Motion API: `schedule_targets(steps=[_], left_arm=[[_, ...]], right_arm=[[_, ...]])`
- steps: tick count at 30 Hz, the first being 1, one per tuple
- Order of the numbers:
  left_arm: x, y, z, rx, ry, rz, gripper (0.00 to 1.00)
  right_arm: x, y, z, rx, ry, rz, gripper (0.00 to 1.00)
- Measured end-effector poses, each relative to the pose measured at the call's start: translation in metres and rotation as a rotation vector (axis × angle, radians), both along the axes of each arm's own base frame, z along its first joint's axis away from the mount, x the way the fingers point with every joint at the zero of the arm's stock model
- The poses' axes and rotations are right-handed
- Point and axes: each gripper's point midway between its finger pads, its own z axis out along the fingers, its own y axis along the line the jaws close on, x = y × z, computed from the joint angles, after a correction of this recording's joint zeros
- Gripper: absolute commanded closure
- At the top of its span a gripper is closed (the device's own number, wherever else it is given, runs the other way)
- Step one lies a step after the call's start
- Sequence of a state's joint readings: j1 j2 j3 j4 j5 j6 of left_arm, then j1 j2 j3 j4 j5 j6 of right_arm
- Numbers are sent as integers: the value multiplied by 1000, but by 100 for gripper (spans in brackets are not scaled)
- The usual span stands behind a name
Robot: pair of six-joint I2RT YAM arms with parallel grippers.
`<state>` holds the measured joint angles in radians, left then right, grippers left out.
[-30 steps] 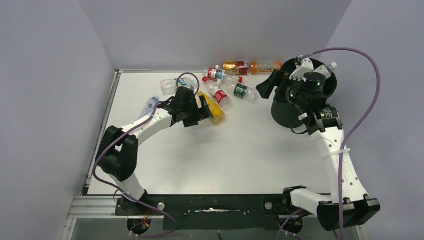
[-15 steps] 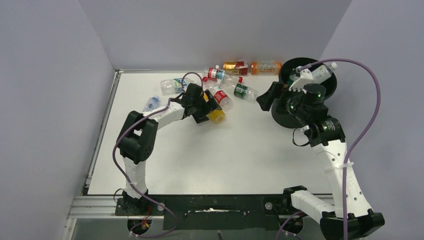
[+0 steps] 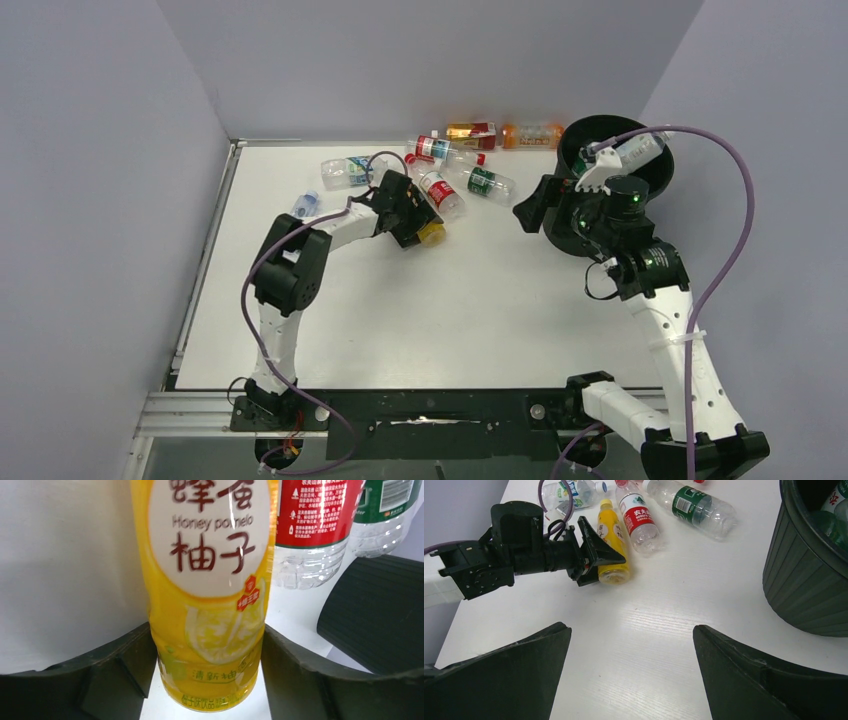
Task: Put the plastic bottles in the bin
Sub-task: Pick up the plastic bottle at the center of the board, then place the plastic bottle in the trash bin.
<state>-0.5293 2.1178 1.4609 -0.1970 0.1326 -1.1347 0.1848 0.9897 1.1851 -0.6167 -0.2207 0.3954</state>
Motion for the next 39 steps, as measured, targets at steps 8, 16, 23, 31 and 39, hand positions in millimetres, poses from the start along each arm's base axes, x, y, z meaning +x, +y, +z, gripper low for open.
schedule_targets(steps=[8, 16, 23, 31, 39], left_arm=[[-11, 6, -2, 24, -23, -8, 53], [-66, 24, 10, 126, -33, -87, 53], [-102, 12, 59, 121, -161, -243, 52], [-168, -21, 98, 50, -312, -547, 53], [-219, -12, 129, -14, -433, -678, 53]], right_arm=[[-2, 1, -11, -3, 24, 11, 1], [-2, 7, -21, 12, 53, 33, 1], [3, 17, -24, 51, 69, 61, 1], [6, 38, -30, 162, 116, 111, 1], [14, 53, -32, 254, 160, 125, 1]])
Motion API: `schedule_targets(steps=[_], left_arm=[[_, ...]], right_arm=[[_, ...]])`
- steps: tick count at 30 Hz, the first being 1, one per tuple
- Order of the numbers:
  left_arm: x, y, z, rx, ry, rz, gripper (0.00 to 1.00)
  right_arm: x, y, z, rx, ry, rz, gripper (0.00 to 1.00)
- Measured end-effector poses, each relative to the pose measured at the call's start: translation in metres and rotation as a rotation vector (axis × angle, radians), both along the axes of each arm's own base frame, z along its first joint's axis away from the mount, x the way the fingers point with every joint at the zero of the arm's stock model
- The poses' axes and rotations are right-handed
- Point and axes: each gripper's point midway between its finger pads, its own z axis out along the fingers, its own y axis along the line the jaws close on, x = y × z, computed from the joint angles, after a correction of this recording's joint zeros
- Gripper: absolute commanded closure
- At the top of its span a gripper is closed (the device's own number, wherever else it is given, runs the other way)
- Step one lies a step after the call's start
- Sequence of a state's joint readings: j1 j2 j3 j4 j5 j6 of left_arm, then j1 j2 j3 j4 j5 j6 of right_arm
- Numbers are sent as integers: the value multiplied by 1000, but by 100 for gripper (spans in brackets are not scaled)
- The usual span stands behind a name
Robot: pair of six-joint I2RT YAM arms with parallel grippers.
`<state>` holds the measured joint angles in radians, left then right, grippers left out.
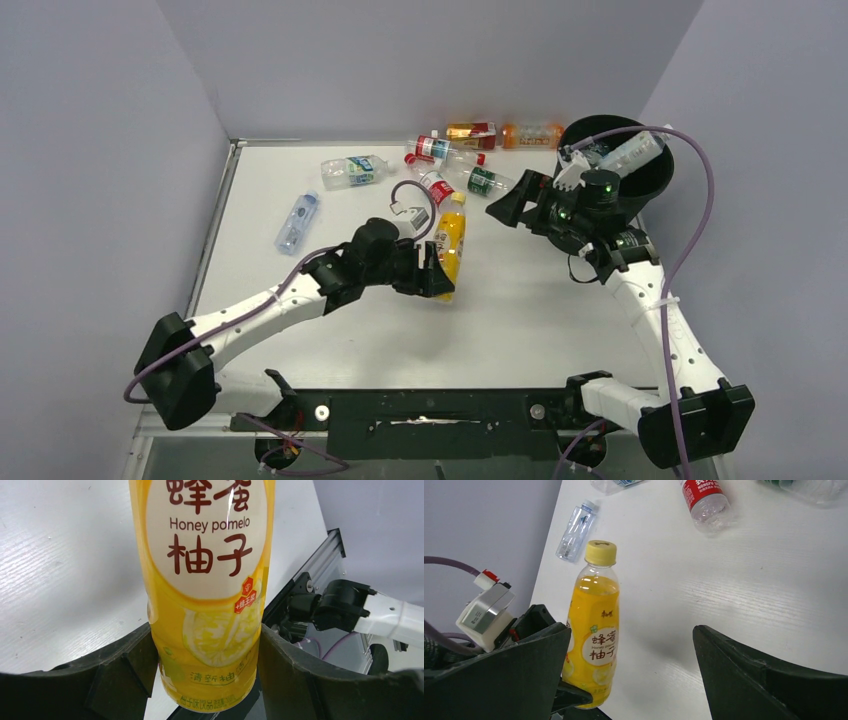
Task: Put the plastic bottles in the bin
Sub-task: Place the plastic bottle in the trash bin.
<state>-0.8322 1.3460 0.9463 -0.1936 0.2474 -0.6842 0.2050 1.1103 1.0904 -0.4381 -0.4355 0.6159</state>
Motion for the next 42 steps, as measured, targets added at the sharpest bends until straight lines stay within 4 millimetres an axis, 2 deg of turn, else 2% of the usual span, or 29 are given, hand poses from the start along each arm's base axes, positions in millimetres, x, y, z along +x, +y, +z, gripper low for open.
schedule_targets(steps=[4, 8, 13, 18, 22, 26, 28, 31, 35, 42], left_arm=[[-10, 5, 16, -38, -47, -26, 53], [-24, 8, 19, -55, -63, -58, 53], [-33, 13, 17, -54, -69, -76, 53], [-38, 19, 26, -74, -95, -73, 53], [-42, 25, 26, -78, -101, -70, 52], [-46, 30, 23, -72, -103, -64, 52], [-47, 33, 22, -65, -101, -58, 49], [-47, 35, 25, -65, -108, -48, 39], [-47, 40, 31, -69, -127, -29, 16], [-53, 60, 41, -74, -135, 30, 15]], right_arm=[[2, 6, 0, 24, 14, 3, 1], [2, 25, -1, 65, 20, 37, 0], [-11, 66, -12, 105, 64, 131, 0], [-24, 102, -30, 97, 122, 209, 1], [-35, 125, -40, 87, 148, 260, 17], [-42, 141, -46, 77, 163, 292, 34], [-44, 145, -45, 76, 162, 298, 41], [-44, 147, -40, 80, 153, 303, 45], [-44, 150, -34, 89, 146, 307, 45], [-31, 140, -24, 44, 110, 275, 45]])
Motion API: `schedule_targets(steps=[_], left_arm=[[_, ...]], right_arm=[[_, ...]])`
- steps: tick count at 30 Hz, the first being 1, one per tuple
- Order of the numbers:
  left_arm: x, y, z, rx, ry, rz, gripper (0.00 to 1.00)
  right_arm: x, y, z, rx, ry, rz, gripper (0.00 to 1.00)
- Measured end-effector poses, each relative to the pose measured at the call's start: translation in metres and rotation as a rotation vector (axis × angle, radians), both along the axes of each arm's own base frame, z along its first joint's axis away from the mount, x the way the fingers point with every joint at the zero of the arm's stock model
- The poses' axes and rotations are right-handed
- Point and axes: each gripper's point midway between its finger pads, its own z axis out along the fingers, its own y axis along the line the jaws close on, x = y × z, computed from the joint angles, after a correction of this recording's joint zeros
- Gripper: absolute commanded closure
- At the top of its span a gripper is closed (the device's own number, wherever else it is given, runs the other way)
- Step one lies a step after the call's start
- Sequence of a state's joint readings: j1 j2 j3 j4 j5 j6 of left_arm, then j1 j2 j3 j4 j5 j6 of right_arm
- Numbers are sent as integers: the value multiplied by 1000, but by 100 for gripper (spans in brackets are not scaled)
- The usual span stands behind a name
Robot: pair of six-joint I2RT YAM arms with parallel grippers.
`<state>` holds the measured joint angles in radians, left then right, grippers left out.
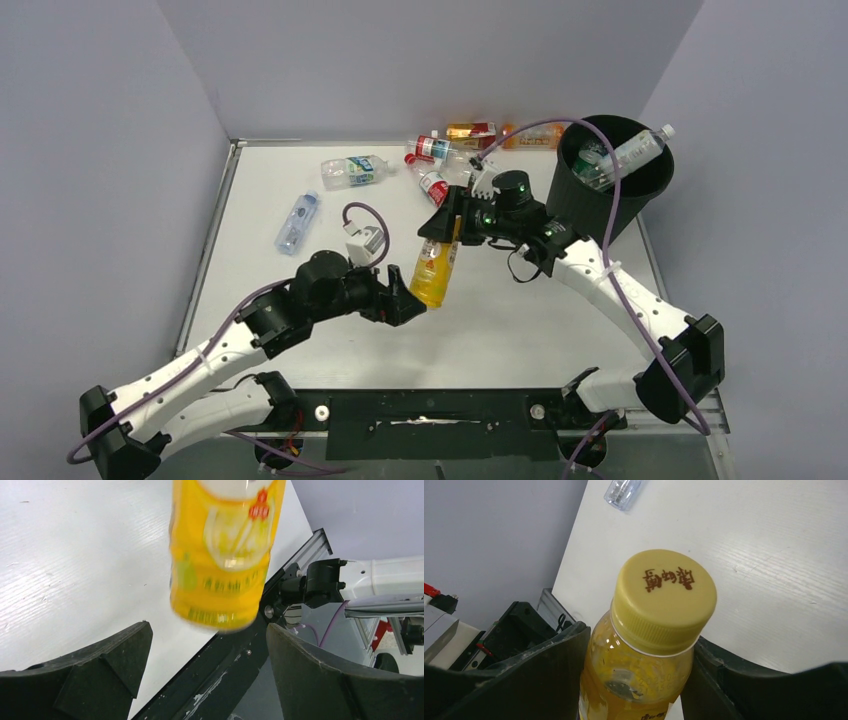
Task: Put the plastic bottles in the bin
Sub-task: Place the plastic bottle in the trash bin.
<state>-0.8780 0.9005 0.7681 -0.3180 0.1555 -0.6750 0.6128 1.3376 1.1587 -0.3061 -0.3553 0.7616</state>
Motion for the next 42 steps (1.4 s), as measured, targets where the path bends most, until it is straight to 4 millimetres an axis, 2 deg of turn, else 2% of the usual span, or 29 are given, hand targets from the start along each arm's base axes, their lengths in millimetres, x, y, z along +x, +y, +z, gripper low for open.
schedule_targets(steps=[3, 6, 10, 13, 15, 19, 24, 28, 33, 35, 39, 42], left_arm=[[-6, 12, 5, -11, -1, 29, 14], [-15, 24, 9, -38, 5, 46, 14], [-26, 37, 8, -55, 25, 63, 14], [-30, 44, 5, -49, 40, 81, 14], [-31, 45, 3, -43, 52, 85, 14], [-30, 44, -7, -11, 81, 88, 13], [-31, 46, -24, 56, 130, 94, 13], [-30, 48, -22, 67, 132, 104, 13], [-27, 47, -8, 45, 114, 119, 13], [-26, 48, -6, 45, 114, 125, 13], [-24, 49, -8, 52, 125, 143, 13], [-23, 48, -12, 65, 136, 151, 13]], right_arm=[[15, -16, 12, -10, -24, -36, 45], [44, -51, 35, -21, -74, -120, 45], [84, -115, 84, -40, -185, -260, 44], [112, -173, 124, -42, -286, -388, 44], [123, -213, 141, -43, -327, -471, 44], [145, -282, 159, -47, -371, -610, 44], [166, -339, 156, -51, -375, -722, 44], [181, -366, 144, -65, -358, -779, 44], [201, -382, 128, -101, -342, -811, 42], [208, -388, 122, -116, -334, -822, 35], [220, -390, 112, -148, -328, -821, 12], [224, -388, 106, -186, -327, -814, 5]])
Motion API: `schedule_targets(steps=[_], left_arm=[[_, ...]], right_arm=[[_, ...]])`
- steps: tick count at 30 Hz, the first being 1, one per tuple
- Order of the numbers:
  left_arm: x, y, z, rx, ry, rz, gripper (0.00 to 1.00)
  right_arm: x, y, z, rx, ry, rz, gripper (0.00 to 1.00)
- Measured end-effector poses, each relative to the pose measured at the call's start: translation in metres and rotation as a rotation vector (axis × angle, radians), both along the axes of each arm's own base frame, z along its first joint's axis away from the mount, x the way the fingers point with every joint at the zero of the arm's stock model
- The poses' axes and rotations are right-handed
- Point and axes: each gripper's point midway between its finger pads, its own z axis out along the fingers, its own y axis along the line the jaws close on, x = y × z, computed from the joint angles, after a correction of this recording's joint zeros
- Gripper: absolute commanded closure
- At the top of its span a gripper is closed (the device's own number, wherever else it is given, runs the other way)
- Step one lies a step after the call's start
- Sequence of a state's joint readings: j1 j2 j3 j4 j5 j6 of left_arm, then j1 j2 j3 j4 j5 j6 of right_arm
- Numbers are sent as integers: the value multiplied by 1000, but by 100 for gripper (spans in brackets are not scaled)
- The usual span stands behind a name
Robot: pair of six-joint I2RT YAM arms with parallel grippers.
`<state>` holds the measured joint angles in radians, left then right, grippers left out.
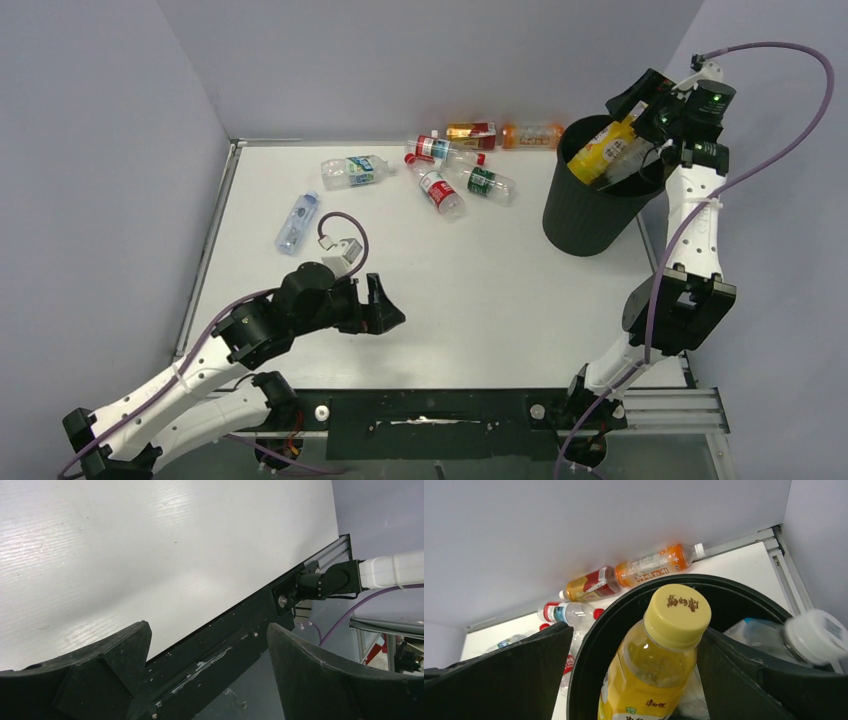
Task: Put the plastic bottles in the bin
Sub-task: Place the plastic bottle in the trash bin, then move the trash bin to the center of the board.
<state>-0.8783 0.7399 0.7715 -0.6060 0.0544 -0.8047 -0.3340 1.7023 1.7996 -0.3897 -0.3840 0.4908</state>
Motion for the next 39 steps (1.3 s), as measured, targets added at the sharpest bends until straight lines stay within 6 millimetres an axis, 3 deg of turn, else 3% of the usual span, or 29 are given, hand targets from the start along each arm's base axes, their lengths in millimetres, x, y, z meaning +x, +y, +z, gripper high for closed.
schedule_targets(steps=[4, 8, 11, 16, 20, 28, 33, 39], left_arm=[[4, -3, -10, 35, 24, 7, 13], [12, -8, -17, 76, 46, 18, 13], [20, -16, -19, 98, 58, 22, 13], [33, -32, -23, 128, 78, 19, 13], [43, -41, -25, 151, 83, 20, 13], [74, -49, -17, 196, 42, 83, 13], [112, -30, -18, 213, 47, 180, 13], [161, 21, -24, 240, 82, 348, 13]], right_arm=[[0, 16, -2, -70, 29, 15, 1], [-5, 24, 4, -121, 39, 13, 2], [-18, 15, 9, -150, 58, -37, 2], [-47, -3, 35, -174, 20, -129, 2], [-64, -3, 43, -170, 2, -149, 1], [-62, 13, 6, -105, 75, -102, 14], [-57, 34, 1, -91, 77, -41, 16], [-56, 66, -4, -78, 84, 51, 16]])
